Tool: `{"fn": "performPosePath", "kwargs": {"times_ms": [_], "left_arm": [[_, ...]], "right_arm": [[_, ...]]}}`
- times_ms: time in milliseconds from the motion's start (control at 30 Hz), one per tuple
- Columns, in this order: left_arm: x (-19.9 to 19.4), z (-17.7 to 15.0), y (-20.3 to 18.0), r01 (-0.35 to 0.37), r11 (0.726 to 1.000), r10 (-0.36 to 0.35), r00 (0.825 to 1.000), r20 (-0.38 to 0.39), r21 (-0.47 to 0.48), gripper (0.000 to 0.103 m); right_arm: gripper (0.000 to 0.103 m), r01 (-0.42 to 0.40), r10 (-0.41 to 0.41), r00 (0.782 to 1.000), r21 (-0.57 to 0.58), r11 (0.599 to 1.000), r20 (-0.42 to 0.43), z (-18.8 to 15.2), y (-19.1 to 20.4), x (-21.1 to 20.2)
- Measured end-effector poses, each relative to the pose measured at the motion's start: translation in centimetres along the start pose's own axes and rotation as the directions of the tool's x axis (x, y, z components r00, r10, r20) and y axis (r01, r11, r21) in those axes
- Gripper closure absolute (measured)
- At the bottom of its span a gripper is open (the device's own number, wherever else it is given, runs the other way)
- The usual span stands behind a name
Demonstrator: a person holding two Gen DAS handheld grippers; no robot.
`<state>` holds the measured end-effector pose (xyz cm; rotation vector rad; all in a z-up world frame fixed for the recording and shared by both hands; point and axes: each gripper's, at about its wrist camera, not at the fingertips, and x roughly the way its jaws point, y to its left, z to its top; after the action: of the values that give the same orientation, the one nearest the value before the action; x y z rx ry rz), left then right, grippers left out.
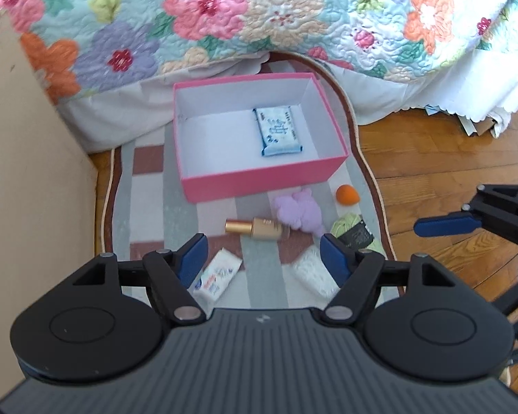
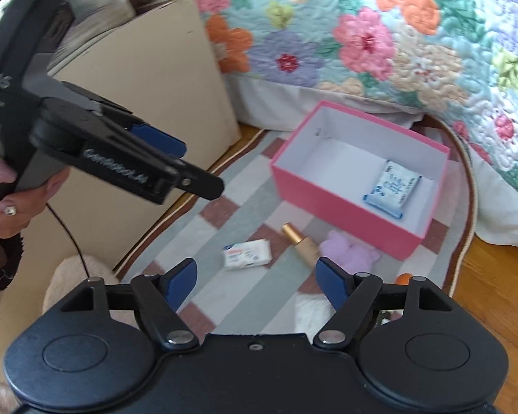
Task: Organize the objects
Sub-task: 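Open the left tool to release the wipe pack and withdraw, then lower the left tool onto the small white tissue pack and close it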
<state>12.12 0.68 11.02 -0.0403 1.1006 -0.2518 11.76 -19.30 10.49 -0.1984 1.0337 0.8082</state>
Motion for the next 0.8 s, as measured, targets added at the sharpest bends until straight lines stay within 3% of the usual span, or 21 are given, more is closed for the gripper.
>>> {"fn": "performPosePath", "kwargs": {"times_ms": [367,800], "left_arm": [[0.6,-4.5,0.9,-0.001,1.0,0.0,0.999,-0.053,-0.026,0.025],[6.5,-7.7,4.2,-0.002,0.996,-0.009,0.991,-0.132,-0.09,0.018]], "right_arm": [[0.019,-0.063,0.062,0.998,-0.064,0.996,-0.006,-2.5,2.8,0.1],[0.013,-0.129,0.135,0.99,-0.16,0.979,0.028,-3.5,2.4,5.7]]}}
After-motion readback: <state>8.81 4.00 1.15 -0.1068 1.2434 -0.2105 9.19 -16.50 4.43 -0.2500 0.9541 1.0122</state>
